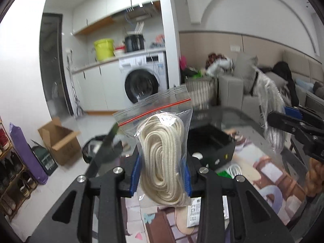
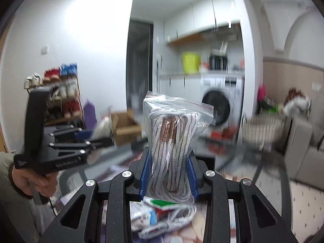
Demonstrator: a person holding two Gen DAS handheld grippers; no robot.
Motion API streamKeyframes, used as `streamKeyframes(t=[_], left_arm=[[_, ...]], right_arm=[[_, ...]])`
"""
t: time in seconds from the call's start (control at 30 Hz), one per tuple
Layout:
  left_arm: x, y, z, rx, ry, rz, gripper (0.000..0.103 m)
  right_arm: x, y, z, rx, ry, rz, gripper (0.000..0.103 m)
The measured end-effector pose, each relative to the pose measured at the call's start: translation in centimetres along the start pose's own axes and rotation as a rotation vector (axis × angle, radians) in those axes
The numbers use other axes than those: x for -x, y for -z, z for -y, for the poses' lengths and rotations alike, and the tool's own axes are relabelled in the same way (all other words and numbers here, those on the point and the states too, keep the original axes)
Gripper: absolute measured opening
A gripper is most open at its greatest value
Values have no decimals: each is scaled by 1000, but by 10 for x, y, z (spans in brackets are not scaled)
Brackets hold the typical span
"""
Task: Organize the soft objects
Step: 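Lift the cream rope bag with the left tool while the right lifts the white cord bag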
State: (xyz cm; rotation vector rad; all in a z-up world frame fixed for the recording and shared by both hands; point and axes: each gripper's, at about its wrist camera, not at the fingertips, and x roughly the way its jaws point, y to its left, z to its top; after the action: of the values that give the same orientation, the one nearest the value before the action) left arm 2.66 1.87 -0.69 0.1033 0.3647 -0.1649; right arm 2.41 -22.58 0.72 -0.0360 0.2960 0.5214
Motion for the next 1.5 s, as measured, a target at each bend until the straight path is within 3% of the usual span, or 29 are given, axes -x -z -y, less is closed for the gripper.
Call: streamKeyframes(t=[0.1,0.2,0.3,0.83,1.07,1.33,1.5], left_arm=[[10,4,-5,27,3,32,33],[14,8,-2,26,14,47,34],[21,10,1,31,-9,75,34],[25,5,9,41,28,83,34],[11,-27,7,76,48,130,34],[-14,-69,9,113,26,211,34],[-45,-82,4,140,40,197,34]], right_arm=[[14,1,-14,38,2,83,33],[21,0,-22,50,-6,105,33],[22,-2,-22,38,-15,109,33],[26,3,-17,21,3,114,33],[14,-11,-8,8,29,126,33],[-7,-55,4,17,54,205,33],[-38,-81,21,-9,56,210,33]])
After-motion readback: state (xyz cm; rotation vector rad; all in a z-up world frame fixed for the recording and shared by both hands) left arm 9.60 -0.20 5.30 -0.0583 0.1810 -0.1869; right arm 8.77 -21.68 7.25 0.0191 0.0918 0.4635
